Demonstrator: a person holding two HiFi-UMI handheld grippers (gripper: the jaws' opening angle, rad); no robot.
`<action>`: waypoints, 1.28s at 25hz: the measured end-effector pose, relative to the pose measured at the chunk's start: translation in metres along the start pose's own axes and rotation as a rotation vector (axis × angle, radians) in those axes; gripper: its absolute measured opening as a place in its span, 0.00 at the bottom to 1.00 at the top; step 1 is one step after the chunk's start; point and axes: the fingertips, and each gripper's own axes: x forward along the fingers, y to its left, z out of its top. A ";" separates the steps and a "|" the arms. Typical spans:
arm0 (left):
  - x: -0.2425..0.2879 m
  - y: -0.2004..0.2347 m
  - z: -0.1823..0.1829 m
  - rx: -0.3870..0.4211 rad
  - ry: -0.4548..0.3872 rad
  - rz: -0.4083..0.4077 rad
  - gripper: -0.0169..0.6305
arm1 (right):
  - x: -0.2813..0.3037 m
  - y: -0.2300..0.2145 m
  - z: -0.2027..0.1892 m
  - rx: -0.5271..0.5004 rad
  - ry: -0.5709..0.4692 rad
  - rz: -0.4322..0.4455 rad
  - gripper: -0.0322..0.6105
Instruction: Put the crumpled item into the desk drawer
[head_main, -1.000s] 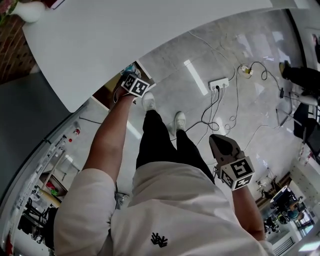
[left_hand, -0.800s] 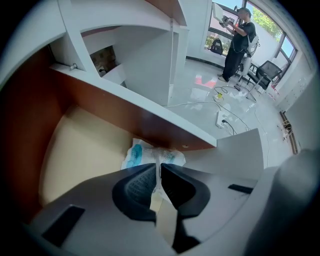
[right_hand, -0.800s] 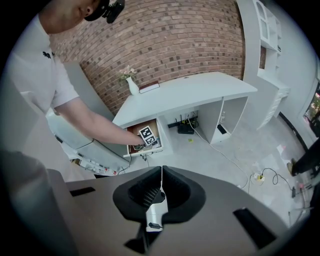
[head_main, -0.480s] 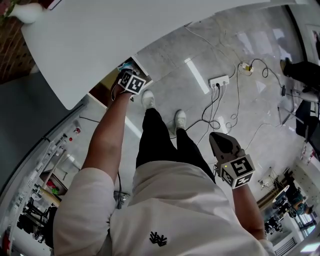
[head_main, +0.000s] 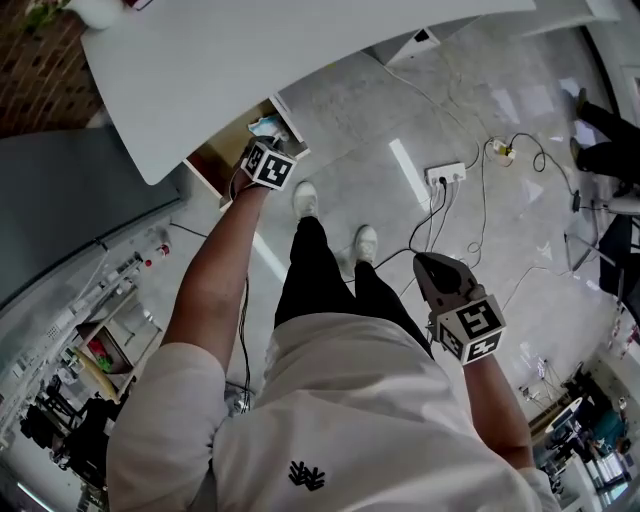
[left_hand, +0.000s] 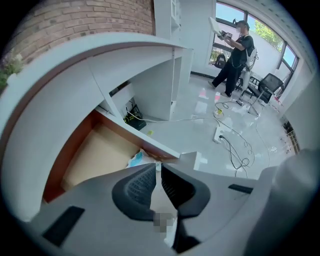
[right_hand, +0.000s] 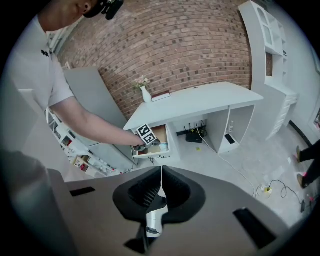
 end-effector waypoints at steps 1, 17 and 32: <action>-0.009 -0.006 0.001 -0.005 -0.006 0.005 0.07 | -0.005 0.000 -0.002 -0.008 -0.012 0.009 0.10; -0.161 -0.121 -0.008 -0.106 -0.116 0.054 0.07 | -0.092 -0.006 -0.041 -0.139 -0.139 0.120 0.10; -0.299 -0.222 -0.024 -0.145 -0.268 0.003 0.07 | -0.147 0.032 -0.064 -0.254 -0.184 0.216 0.10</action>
